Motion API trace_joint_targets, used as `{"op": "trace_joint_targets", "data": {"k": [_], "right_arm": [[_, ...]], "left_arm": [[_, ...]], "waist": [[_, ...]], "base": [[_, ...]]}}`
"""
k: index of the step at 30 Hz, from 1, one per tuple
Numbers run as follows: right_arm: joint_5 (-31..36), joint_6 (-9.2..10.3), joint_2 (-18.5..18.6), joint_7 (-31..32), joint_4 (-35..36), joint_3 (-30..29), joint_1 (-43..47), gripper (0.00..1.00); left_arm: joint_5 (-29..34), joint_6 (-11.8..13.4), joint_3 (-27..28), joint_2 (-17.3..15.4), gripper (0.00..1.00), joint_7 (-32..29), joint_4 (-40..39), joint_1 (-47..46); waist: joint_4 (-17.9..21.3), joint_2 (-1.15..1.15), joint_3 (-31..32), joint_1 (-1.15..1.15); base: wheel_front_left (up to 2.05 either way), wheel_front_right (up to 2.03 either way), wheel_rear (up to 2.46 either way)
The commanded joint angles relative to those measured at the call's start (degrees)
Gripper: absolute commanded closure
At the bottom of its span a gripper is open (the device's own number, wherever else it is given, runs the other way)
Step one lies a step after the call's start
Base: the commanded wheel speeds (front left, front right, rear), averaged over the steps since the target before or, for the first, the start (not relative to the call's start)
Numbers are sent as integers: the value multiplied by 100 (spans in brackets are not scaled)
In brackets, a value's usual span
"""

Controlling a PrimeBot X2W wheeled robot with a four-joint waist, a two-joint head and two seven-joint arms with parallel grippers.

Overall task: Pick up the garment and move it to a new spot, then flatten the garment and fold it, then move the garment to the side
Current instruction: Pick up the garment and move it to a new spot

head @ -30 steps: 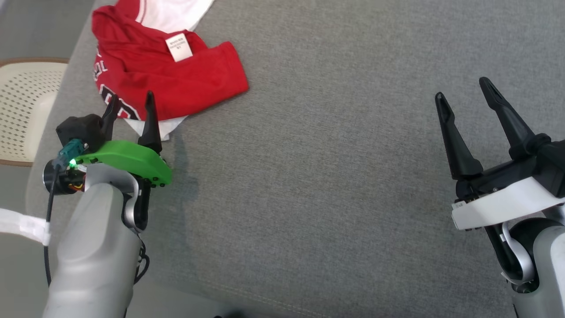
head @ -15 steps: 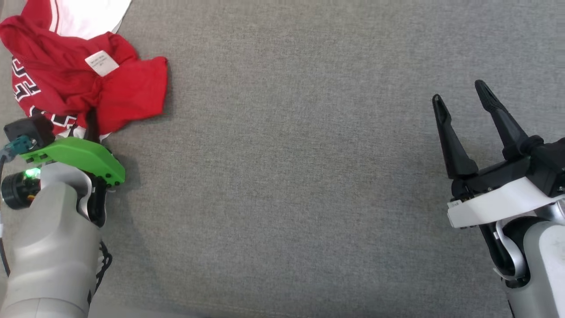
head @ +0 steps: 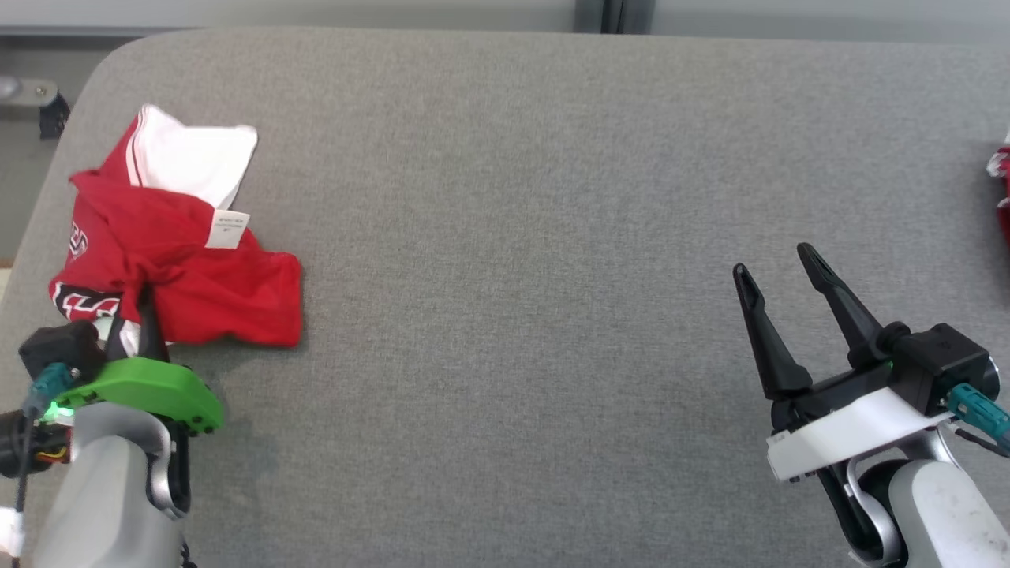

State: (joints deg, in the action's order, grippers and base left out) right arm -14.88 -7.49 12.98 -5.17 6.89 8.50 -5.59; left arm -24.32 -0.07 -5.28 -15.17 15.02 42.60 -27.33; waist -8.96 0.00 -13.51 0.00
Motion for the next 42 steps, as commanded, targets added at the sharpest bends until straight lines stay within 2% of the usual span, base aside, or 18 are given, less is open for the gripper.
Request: {"op": "trace_joint_targets", "data": {"k": [1, 6, 12, 18, 24, 25, 27, 31, 34, 39, 42], "right_arm": [[-53, 0, -22, -46, -31, 38, 122, 0], [-89, 0, -49, -48, -43, 116, 255, 0], [-114, 0, -77, -25, 17, 127, 288, 0], [-113, 0, -136, -67, 44, 32, 220, 0], [-124, 0, -269, -185, -25, -66, 162, 0], [-115, 0, -281, -205, -46, -82, 160, 0], [-72, 0, -298, -248, -83, -117, 162, 0], [-40, 0, -357, -301, -160, -147, 151, 0], [-22, 0, -341, -295, -191, -190, 209, 0], [1, 0, -284, -219, -174, -260, 343, 0], [49, 0, -263, -139, -110, -273, 440, 0]], "left_arm": [[46, 61, -16, 89, 100, 18, -255, 275], [213, 118, -374, 370, 100, -154, -1139, 849], [544, -192, -1349, 778, 100, -767, -1969, 1029], [691, -495, -2269, 1092, 100, -1086, -2139, 610], [576, -608, -2839, 1179, 100, -1015, -1967, 338], [556, -621, -2891, 1184, 95, -948, -1940, 326], [535, -616, -2948, 1193, 0, -822, -1910, 296], [587, -545, -2946, 1154, 0, -454, -2126, 337], [644, -391, -2827, 1002, 0, -259, -2520, 516], [688, 123, -2402, 708, 0, -127, -3225, 867], [634, 504, -1965, 470, 0, -85, -3454, 1136]], "waist": [[380, 0, 680, 0], [717, 0, 869, 0], [1323, 0, 709, 0], [1934, 0, 298, 0], [2308, 0, -62, 0], [2321, 0, -79, 0], [2325, 0, -102, 0], [2219, 0, -13, 0], [2024, 0, 174, 0], [1670, 0, 498, 0], [1454, 0, 675, 0]], "base": [[0, 0, 0], [0, 0, 0], [0, 0, 0], [0, 0, 0], [0, 0, 0], [0, 0, 0], [0, 0, 0], [0, 0, 0], [0, 0, 0], [0, 0, 0], [0, 0, 0]]}}
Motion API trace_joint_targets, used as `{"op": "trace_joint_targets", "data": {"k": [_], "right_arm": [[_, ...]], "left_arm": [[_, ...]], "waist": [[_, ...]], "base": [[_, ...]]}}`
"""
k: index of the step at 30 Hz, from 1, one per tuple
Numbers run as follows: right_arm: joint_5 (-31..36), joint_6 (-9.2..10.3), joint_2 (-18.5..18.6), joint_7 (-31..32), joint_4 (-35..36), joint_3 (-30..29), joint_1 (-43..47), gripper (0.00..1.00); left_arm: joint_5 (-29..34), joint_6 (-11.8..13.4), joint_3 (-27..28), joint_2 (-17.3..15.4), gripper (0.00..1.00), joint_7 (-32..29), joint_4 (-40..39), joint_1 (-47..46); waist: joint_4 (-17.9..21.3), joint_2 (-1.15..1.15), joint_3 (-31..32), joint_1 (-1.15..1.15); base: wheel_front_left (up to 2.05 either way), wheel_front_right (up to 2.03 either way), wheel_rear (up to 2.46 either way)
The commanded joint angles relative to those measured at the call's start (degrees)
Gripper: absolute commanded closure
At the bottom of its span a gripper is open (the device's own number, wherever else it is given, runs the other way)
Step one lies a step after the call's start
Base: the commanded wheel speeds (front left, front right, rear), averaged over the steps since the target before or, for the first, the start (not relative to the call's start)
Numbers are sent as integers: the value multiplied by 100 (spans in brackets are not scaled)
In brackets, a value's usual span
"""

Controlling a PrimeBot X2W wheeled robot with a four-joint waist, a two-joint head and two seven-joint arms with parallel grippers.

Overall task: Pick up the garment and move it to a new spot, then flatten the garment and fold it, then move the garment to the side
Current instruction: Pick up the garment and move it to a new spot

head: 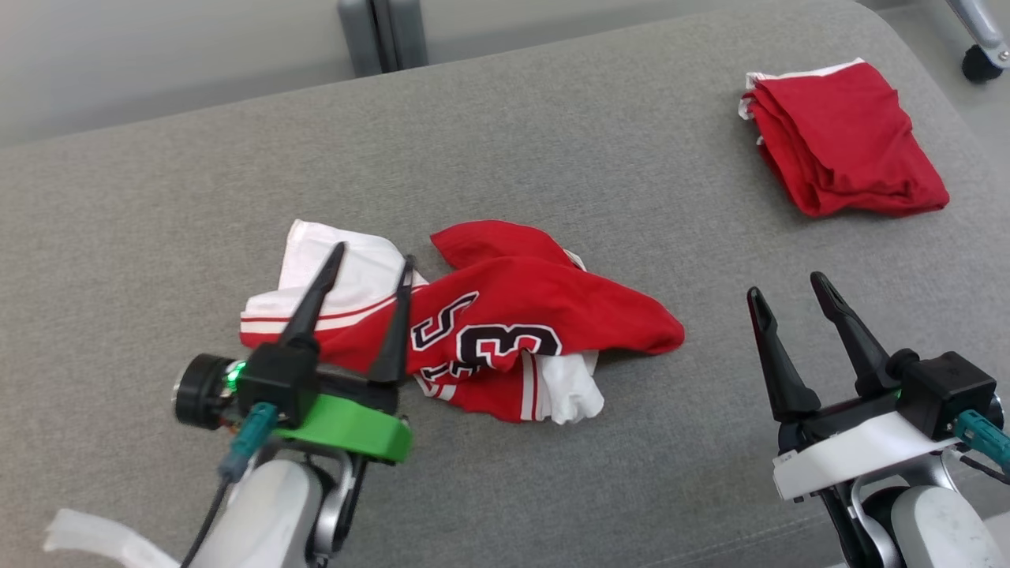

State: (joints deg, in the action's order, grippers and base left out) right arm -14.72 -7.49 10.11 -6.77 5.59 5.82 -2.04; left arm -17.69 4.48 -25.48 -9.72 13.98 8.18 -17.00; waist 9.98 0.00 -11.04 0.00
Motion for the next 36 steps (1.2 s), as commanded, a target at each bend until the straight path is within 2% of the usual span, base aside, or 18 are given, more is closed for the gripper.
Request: {"op": "trace_joint_targets", "data": {"k": [1, 7, 13, 27, 36], "right_arm": [[6, 0, 13, 40, 35, -10, 109, 0], [1, 0, 20, 156, 147, -109, 249, 0], [0, 0, 0, 253, 186, -207, 447, 0], [-17, 0, -69, 420, 319, -253, 934, 0], [-4, 0, -113, 478, 417, -301, 967, 0]], "left_arm": [[-54, 138, 156, -122, 0, 26, -71, 190], [-225, 538, 833, -535, 0, 80, -313, 780], [-321, 625, 982, -766, 0, -42, -513, 1239], [-329, 696, 780, -837, 0, -264, -650, 1749], [-331, 769, 751, -835, 0, -301, -688, 1738]], "waist": [[-493, 0, 469, 0], [-833, 0, 648, 0], [-1001, 0, 807, 0], [-875, 0, 1082, 0], [-914, 0, 1067, 0]], "base": [[0, 0, 0], [0, 0, 0], [0, 0, 0], [0, 0, 0], [0, 0, 0]]}}
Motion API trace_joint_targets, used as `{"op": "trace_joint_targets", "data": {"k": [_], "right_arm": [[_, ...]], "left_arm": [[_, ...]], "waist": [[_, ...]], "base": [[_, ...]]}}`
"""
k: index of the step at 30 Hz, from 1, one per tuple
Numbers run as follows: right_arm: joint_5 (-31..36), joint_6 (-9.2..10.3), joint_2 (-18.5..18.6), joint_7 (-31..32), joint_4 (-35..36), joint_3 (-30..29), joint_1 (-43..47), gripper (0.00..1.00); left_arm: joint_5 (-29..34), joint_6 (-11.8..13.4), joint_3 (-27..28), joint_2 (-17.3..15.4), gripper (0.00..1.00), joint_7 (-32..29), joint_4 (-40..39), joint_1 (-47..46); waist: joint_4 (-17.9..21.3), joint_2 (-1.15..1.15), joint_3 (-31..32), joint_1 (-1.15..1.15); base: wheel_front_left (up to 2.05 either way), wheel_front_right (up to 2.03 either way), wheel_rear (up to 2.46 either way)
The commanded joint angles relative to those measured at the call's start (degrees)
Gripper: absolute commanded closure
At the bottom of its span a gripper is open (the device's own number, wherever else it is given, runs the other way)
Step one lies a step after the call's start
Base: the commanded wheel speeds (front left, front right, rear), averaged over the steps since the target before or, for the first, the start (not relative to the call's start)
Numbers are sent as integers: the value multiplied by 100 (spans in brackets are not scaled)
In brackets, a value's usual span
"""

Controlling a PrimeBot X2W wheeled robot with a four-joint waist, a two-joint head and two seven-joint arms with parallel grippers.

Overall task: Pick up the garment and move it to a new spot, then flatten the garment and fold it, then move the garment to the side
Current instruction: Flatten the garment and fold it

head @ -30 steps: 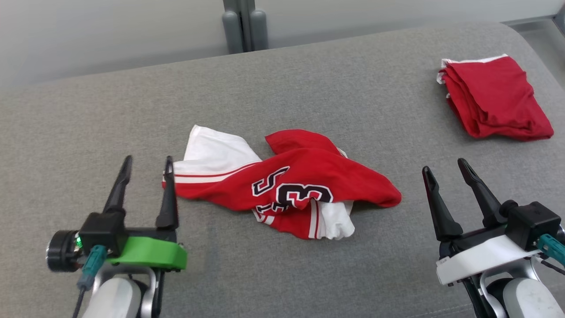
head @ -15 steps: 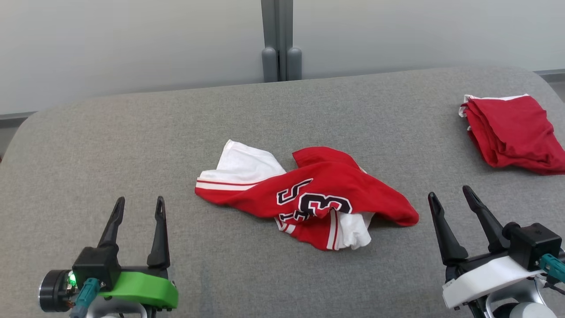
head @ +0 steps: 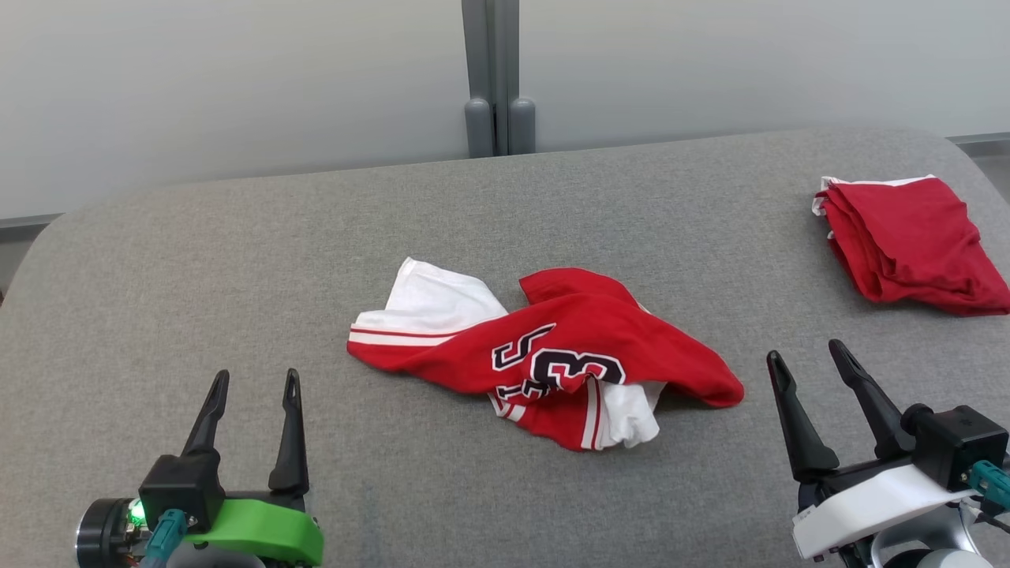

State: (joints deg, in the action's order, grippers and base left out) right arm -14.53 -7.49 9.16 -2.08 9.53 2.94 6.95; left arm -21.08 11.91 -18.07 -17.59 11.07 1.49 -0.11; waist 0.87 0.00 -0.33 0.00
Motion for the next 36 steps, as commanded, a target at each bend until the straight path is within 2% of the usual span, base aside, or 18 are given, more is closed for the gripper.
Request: {"op": "trace_joint_targets", "data": {"k": [1, 10, 20, 27, 36], "right_arm": [[-18, 0, -19, 13, 25, -15, 69, 0], [28, 0, -4, 15, 50, -89, -7, 0], [-24, 0, 120, 30, -131, -344, -471, 0], [-205, 0, 267, -65, -1140, -249, -1103, 0], [-595, -1, 378, -16, -2741, 418, -1574, 0]], "left_arm": [[10, 24, 11, -53, 0, -10, -21, 47], [37, 79, 11, -74, 0, 34, -85, -43], [182, 76, 5, -35, 0, 128, -323, -632], [247, -39, -74, 50, 0, 238, -324, -1155], [297, -140, -141, 117, 0, 320, -137, -1465]], "waist": [[-4, 0, -7, 0], [-28, 0, -128, 0], [-221, 0, -1055, 0], [-385, 0, -1735, 0], [-482, 0, -1926, 0]], "base": [[0, 0, 0], [0, 0, 0], [0, 0, 0], [0, 0, 0], [0, 0, 0]]}}
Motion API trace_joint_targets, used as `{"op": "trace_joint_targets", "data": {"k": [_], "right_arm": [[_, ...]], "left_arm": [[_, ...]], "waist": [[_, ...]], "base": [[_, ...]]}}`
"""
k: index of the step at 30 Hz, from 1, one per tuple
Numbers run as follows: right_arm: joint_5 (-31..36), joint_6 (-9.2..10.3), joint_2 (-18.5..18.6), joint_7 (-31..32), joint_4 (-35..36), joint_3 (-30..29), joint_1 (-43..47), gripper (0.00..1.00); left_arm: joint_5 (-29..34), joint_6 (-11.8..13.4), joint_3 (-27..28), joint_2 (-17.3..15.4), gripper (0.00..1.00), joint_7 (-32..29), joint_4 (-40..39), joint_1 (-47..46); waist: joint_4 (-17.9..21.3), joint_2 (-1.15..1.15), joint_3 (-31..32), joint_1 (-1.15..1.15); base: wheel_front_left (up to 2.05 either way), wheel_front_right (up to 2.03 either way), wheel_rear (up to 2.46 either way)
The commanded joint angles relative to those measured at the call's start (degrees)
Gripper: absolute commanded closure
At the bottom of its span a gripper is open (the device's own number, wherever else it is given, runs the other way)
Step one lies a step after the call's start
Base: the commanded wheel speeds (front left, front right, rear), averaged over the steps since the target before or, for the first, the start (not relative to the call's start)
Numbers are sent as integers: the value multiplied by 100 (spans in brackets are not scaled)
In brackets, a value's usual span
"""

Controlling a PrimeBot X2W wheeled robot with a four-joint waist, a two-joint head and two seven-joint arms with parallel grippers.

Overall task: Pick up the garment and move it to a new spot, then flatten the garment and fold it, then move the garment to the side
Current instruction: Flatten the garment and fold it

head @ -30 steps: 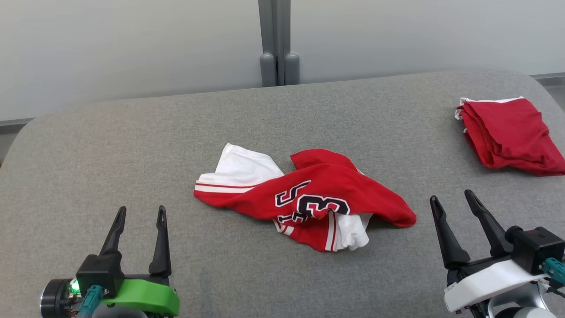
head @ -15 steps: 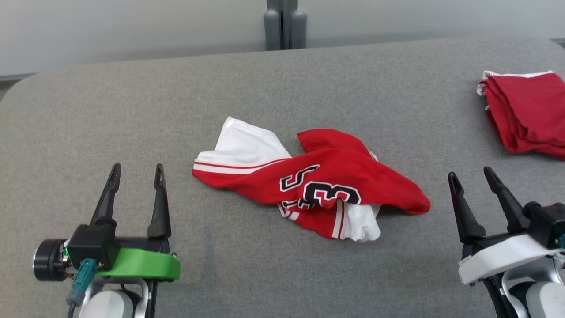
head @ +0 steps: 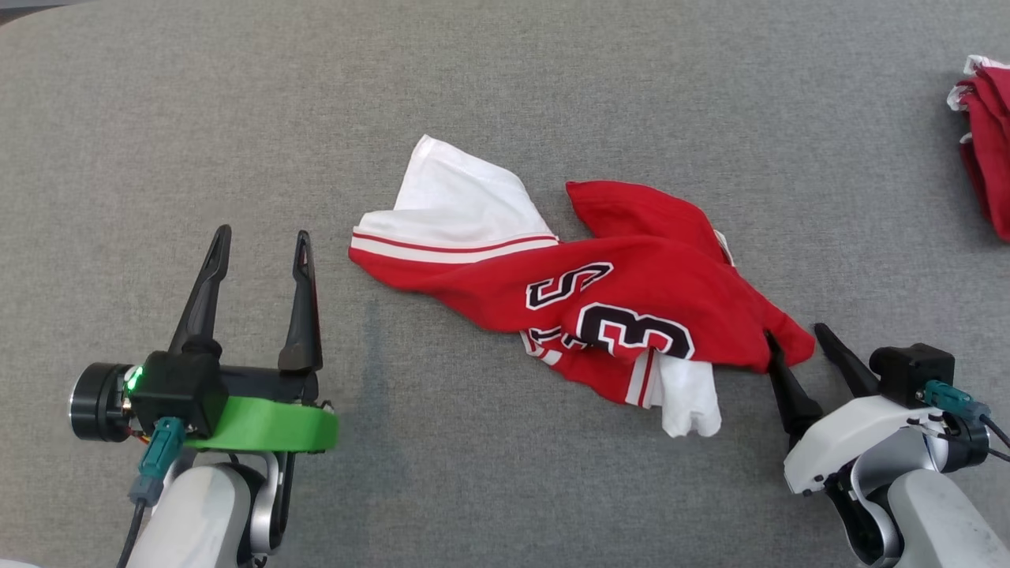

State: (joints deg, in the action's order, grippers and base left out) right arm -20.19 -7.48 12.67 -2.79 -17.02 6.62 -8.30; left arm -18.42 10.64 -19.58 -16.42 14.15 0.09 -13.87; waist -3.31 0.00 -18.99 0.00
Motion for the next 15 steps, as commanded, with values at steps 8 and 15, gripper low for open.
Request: {"op": "trace_joint_targets", "data": {"k": [8, 15], "right_arm": [[-388, -3, 213, 177, -473, 659, -166, 100], [-287, 1, 690, -78, 12, 598, -670, 100]], "left_arm": [[18, 15, 28, 14, 0, 60, 103, -95], [-13, 55, 40, 47, 0, 66, 136, -47]], "waist": [[4, 0, 39, 0], [18, 0, 173, 0]], "base": [[0, 0, 0], [0, 0, 0]]}}
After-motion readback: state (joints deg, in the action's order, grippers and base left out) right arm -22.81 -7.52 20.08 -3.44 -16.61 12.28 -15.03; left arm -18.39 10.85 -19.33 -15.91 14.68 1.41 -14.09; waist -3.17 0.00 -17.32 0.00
